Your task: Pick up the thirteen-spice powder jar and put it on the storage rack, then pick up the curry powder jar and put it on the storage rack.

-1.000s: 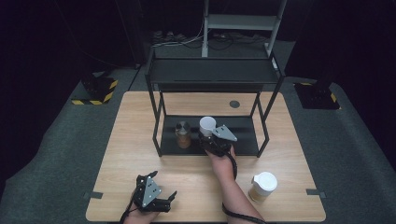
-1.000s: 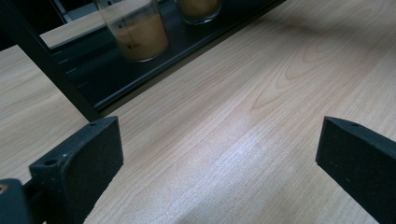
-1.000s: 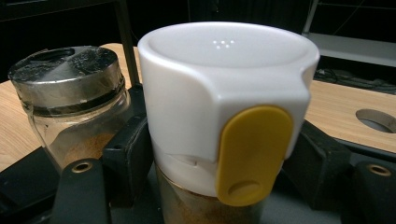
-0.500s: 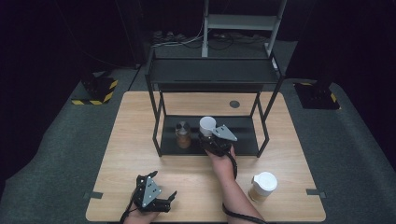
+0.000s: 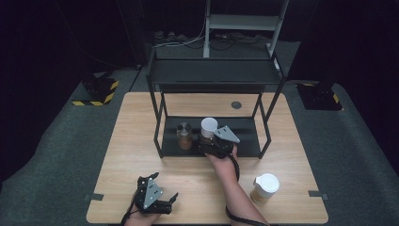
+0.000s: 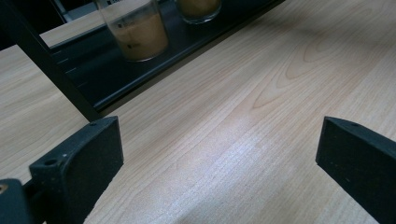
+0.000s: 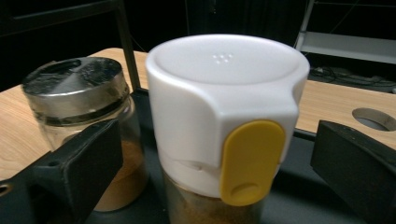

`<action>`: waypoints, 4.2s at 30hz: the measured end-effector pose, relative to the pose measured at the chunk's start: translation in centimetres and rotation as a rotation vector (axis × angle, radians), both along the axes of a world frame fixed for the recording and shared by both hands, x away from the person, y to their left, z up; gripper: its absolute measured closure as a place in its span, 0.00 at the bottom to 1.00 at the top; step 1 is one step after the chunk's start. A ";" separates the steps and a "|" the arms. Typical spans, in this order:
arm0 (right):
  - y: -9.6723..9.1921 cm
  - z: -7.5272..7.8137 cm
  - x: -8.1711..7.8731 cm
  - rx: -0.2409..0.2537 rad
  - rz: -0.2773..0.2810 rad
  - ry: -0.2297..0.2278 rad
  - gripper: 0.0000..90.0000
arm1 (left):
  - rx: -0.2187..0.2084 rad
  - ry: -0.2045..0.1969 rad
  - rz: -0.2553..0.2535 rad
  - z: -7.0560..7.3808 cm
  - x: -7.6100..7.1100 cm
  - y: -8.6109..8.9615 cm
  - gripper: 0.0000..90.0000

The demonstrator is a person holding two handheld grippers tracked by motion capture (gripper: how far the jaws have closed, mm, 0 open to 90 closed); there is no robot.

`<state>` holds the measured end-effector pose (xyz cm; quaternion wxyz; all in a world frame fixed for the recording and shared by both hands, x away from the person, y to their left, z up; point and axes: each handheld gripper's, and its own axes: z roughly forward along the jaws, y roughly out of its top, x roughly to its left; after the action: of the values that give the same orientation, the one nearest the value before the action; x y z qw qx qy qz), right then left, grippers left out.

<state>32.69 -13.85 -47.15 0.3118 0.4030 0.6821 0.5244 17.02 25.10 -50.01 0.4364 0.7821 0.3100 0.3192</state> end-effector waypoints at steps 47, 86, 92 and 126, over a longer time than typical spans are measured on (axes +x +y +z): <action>-2.8 -0.6 -8.8 -0.082 0.095 -0.077 0.00 | 0.037 0.004 -0.014 0.2 0.1 -0.4 0.01; -4.3 -3.3 -14.9 -0.324 0.216 -0.048 0.00 | 0.040 0.003 -0.022 0.2 0.1 -0.4 0.01; -4.3 -2.8 -14.4 -0.328 0.222 -0.012 0.00 | 0.034 0.001 -0.026 0.2 0.2 -0.3 0.01; -5.3 -2.2 -15.6 -0.271 0.251 -0.083 0.00 | 0.069 -0.018 -0.037 0.1 -0.1 -0.7 0.01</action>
<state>17.13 -19.14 -49.30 0.3233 0.2468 0.7779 0.4790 16.90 24.39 -49.90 0.4176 0.7993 0.2805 0.3287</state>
